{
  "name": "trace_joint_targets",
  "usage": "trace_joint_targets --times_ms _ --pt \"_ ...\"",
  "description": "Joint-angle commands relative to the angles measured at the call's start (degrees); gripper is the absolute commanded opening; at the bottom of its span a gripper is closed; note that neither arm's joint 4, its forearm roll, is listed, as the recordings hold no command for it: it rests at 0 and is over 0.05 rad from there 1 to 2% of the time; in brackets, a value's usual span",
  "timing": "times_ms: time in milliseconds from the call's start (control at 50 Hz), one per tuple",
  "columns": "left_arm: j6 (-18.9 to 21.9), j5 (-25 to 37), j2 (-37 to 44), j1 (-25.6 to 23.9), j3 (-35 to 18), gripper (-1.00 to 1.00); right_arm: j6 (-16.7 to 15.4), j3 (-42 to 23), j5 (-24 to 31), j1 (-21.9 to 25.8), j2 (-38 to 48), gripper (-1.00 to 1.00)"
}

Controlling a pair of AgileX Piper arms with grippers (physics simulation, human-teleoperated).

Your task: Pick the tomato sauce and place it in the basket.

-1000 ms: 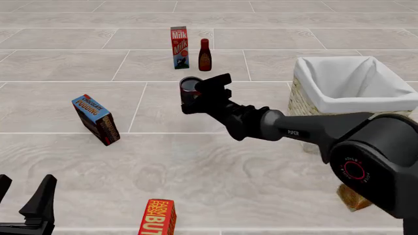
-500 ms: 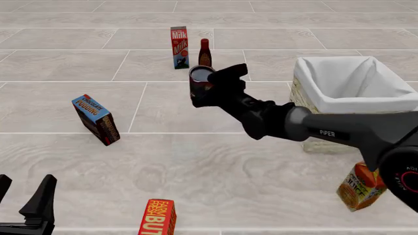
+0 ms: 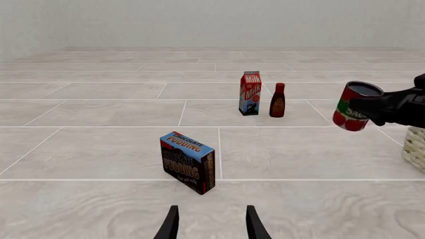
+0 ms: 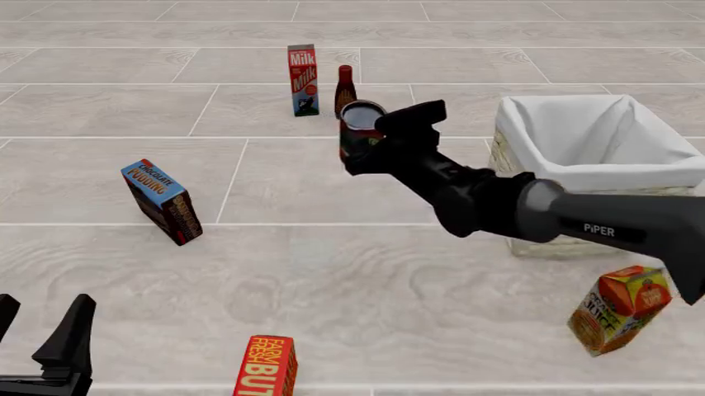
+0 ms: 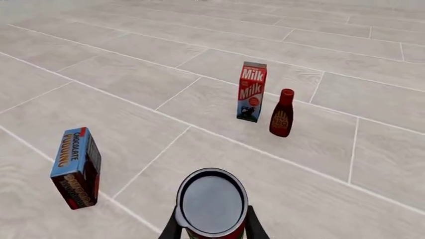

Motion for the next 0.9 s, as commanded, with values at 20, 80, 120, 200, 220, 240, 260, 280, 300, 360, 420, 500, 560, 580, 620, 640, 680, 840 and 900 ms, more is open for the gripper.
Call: trace_joint_targets --times_ms 20,80,120,200,220,240,260,280,300,360,420,500,560,580,620,640,680,840,900 --pt "0.00 0.00 0.00 0.00 0.00 1.00 1.13 0.97 -0.16 -0.74 -1.62 -1.00" --pt "0.00 0.00 0.00 0.00 0.00 1.00 1.19 1.18 -0.13 -0.94 -1.98 -1.00" --pt "0.00 0.00 0.00 0.00 0.00 1.00 1.20 1.32 -0.01 -1.09 -2.38 -1.00" --pt "0.00 0.00 0.00 0.00 0.00 1.00 1.18 1.51 0.14 -1.37 -3.11 -1.00" --pt "0.00 0.00 0.00 0.00 0.00 1.00 1.21 1.64 0.16 -1.49 -3.39 -1.00" --pt "0.00 0.00 0.00 0.00 0.00 1.00 1.22 1.74 0.17 -1.52 -3.54 -1.00" --pt "0.00 0.00 0.00 0.00 0.00 1.00 1.06 1.95 0.10 -1.53 -3.75 -1.00" --pt "0.00 0.00 0.00 0.00 0.00 1.00 1.25 2.06 0.10 -1.74 -3.97 -1.00" --pt "0.00 0.00 0.00 0.00 0.00 1.00 1.13 2.24 0.03 -1.84 -4.18 -1.00" --pt "0.00 0.00 0.00 0.00 0.00 1.00 1.22 2.75 -0.04 -2.29 -4.98 -1.00" --pt "0.00 0.00 0.00 0.00 0.00 1.00 1.19 3.63 -0.20 -2.76 -6.07 -1.00" --pt "0.00 0.00 0.00 0.00 0.00 1.00 1.30 4.39 -0.28 -3.26 -7.12 -1.00" --pt "0.00 0.00 0.00 0.00 0.00 1.00 1.37 4.75 -0.11 -3.82 -7.84 -1.00" --pt "0.00 0.00 0.00 0.00 0.00 1.00 1.24 4.83 -0.07 -3.96 -7.98 -1.00" --pt "0.00 0.00 0.00 0.00 0.00 1.00 1.12 4.86 0.08 -4.21 -8.18 -1.00" --pt "0.00 0.00 0.00 0.00 0.00 1.00 1.12 4.86 0.08 -4.21 -8.18 -1.00" --pt "0.00 0.00 0.00 0.00 0.00 1.00 1.38 4.85 0.39 -4.37 -8.41 -1.00" --pt "0.00 0.00 0.00 0.00 0.00 1.00 0.83 5.39 0.77 -5.23 -9.62 -1.00" --pt "0.00 0.00 0.00 0.00 0.00 1.00 0.93 5.52 0.88 -5.49 -9.98 -1.00"
